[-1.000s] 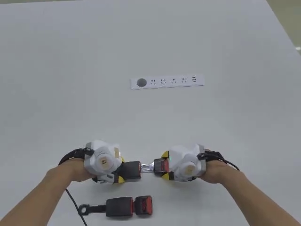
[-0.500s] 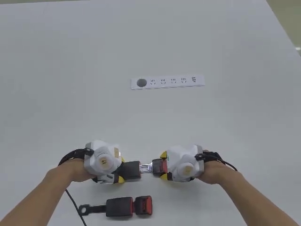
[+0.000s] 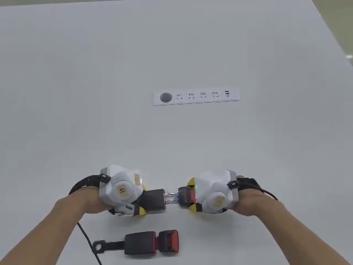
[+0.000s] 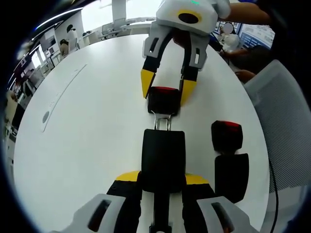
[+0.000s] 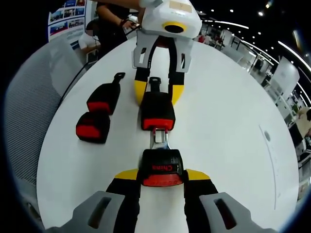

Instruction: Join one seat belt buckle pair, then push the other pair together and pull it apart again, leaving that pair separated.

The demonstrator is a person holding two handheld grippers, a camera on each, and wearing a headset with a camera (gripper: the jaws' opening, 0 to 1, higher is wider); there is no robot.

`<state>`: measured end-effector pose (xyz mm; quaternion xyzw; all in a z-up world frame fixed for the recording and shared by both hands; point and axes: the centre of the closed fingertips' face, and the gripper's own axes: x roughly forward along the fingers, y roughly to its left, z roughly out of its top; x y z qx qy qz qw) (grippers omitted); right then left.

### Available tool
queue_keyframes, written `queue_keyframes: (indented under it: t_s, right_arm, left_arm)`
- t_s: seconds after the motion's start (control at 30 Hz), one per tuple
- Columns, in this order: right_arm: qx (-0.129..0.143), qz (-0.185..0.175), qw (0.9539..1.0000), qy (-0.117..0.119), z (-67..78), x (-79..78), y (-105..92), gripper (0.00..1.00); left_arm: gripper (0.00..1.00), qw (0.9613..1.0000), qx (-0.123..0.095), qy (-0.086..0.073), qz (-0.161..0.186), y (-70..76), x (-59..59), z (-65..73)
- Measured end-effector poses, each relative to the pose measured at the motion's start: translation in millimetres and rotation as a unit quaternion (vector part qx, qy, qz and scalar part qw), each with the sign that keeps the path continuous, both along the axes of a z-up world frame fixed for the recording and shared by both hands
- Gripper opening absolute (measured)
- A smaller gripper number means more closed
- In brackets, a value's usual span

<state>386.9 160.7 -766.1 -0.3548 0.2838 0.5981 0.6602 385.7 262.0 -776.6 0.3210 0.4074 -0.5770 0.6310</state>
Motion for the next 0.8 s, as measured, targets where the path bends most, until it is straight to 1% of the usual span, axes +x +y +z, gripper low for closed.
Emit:
queue_keyframes:
  t_s: [0.13,0.43,0.5,0.8]
  right_arm:
    - [0.002,0.003,1.0000,0.001,4.4,-2.8,3.1,0.31]
    - [0.012,-0.001,0.9999,0.008,-2.1,-1.6,14.4,0.31]
    - [0.009,-0.003,0.9999,0.007,-3.5,-0.2,12.5,0.31]
    - [0.017,-0.011,0.9997,0.011,-5.8,-0.4,13.9,0.31]
  left_arm:
    - [0.32,1.0000,0.000,0.000,0.001,0.5,0.4,-1.1]
    - [0.32,1.0000,-0.001,-0.002,0.000,0.0,0.4,0.4]
    - [0.32,1.0000,-0.002,-0.004,-0.001,-0.1,-0.3,1.5]
    - [0.32,0.9999,-0.003,-0.010,0.000,-1.3,-1.2,1.9]
